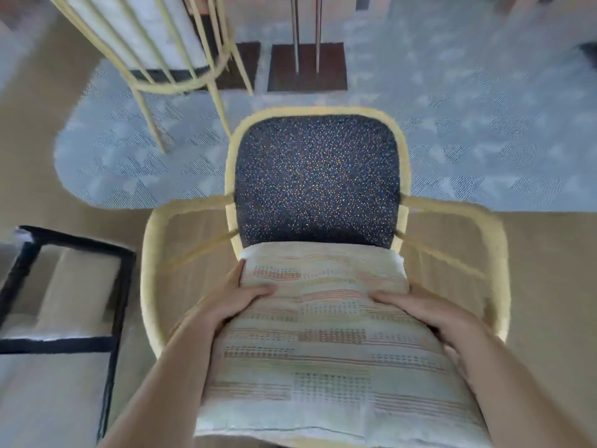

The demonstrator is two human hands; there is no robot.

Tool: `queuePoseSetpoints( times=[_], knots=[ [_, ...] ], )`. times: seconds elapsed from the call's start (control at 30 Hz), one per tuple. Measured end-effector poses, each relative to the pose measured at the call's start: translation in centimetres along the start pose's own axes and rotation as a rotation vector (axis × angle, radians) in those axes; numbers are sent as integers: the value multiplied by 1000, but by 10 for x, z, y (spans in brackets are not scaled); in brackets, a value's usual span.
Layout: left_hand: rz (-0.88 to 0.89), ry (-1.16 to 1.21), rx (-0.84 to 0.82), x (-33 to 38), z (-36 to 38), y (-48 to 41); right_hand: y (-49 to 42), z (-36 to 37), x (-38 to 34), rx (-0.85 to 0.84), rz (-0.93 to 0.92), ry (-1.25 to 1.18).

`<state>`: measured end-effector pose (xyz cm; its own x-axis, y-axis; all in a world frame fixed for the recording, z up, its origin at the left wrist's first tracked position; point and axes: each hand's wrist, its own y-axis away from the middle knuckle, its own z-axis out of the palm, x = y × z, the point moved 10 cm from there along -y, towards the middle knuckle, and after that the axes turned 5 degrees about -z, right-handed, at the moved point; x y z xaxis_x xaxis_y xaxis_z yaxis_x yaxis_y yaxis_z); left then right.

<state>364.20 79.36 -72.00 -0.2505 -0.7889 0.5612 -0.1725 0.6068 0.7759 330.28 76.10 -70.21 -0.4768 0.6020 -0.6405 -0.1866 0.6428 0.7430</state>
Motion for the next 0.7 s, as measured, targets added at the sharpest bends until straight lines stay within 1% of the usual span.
queuePoseSetpoints(
  times=[0.13, 0.23, 0.37, 0.53, 0.6, 0.7],
  knots=[
    [48, -10, 21, 79, -31, -21, -17, -41, -73, 63, 37, 39],
    [55, -39, 16, 126, -44, -36, -40, -63, -112, 74, 67, 95],
    [34, -194, 23, 176, -57, -58, -68, -84, -151, 84, 110, 134],
    [92, -511, -10, 242, -54, -77, -103, -101, -210, 64, 67, 441],
    [105, -617, -19, 263, -53, -82, -112, -106, -237, 63, 6, 551],
    [152, -748, -46, 289, -46, -85, -120, -95, -269, -16, -101, 757]
  ],
)
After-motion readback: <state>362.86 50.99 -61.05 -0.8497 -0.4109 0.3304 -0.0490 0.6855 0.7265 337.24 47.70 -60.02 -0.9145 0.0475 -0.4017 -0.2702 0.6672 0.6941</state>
